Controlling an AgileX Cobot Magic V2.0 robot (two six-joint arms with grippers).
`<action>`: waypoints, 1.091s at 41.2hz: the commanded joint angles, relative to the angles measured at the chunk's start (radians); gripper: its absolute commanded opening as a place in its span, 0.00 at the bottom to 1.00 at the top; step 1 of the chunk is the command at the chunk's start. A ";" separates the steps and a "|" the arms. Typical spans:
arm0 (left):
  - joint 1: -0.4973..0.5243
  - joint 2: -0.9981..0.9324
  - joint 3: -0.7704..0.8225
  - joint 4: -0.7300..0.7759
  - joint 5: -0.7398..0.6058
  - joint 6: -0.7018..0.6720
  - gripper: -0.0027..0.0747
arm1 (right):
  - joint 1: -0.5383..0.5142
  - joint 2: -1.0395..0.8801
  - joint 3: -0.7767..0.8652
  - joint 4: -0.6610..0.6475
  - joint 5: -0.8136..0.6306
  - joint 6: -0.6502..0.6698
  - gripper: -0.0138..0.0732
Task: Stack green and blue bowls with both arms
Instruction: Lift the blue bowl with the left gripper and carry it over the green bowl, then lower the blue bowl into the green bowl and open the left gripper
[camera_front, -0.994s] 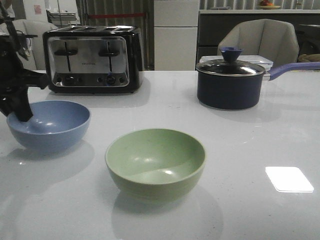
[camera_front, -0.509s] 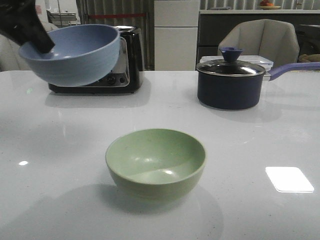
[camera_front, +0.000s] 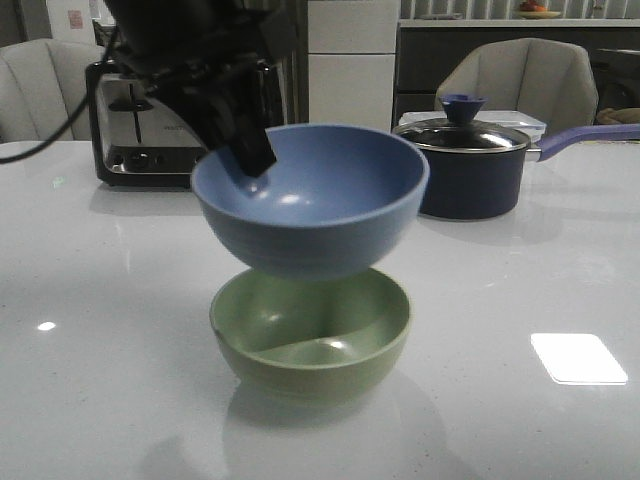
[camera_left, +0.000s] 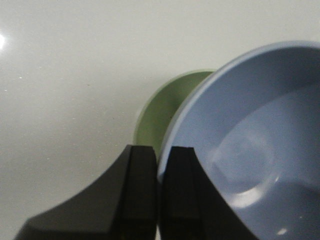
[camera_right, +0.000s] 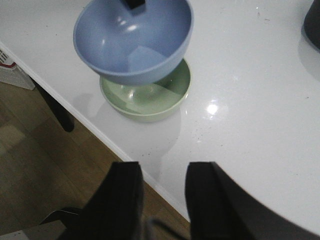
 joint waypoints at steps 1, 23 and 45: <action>-0.016 -0.017 -0.036 -0.010 -0.028 -0.015 0.15 | -0.003 -0.001 -0.028 0.010 -0.068 -0.014 0.56; 0.004 0.100 -0.036 0.018 -0.074 -0.015 0.15 | -0.003 -0.001 -0.028 0.010 -0.068 -0.014 0.56; 0.004 0.046 -0.036 0.022 -0.062 -0.006 0.70 | -0.003 -0.001 -0.028 0.010 -0.068 -0.014 0.56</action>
